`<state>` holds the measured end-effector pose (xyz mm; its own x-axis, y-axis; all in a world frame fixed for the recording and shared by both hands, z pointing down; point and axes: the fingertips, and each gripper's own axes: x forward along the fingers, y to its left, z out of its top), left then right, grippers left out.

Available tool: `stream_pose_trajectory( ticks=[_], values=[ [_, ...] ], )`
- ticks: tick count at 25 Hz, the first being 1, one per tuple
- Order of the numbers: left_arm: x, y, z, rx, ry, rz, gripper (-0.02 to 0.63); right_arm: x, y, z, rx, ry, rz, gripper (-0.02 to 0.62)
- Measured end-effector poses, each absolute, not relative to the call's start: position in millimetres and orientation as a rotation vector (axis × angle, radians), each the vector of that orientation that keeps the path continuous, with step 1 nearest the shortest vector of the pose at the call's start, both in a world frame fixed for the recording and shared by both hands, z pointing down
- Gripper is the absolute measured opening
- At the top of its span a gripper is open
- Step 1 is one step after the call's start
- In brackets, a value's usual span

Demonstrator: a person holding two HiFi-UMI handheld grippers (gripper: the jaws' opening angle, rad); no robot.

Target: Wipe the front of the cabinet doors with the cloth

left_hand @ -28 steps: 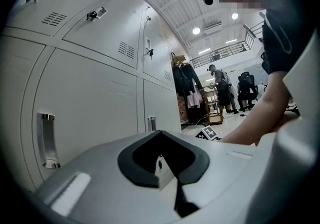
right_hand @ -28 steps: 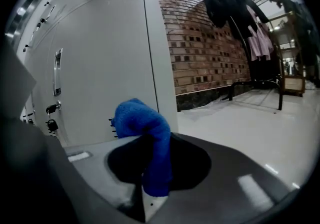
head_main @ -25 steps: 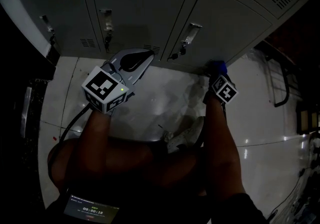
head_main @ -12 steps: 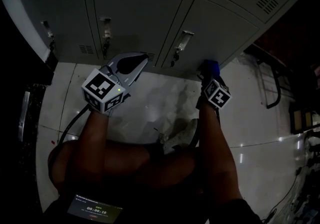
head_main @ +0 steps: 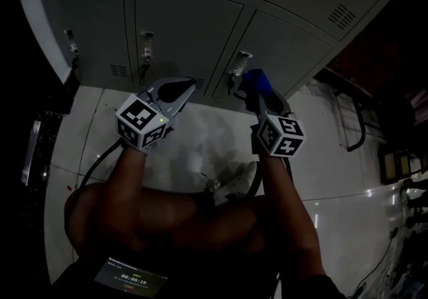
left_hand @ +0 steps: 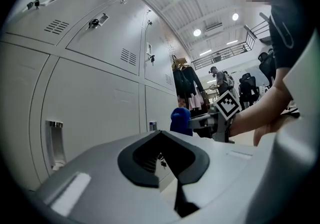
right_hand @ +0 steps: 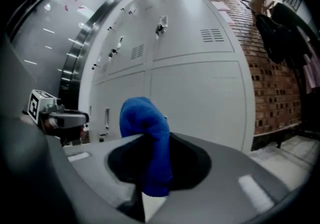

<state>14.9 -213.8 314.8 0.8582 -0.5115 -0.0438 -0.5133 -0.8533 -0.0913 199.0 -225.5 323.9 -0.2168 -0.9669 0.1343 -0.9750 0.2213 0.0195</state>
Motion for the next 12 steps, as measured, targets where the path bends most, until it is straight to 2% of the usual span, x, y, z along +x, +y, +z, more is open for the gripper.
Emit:
stream_pose_trajectory(
  ticks=[7,12],
  values=[
    [17,-215,317,-2.938,0.803,0.035,0.005,135,-214,305,1.617,-2.665,-0.002,0.080],
    [19,-217,326,-2.944,0.820,0.015,0.005,117,-209,326,1.510,-2.773,0.083,0.080]
  ],
)
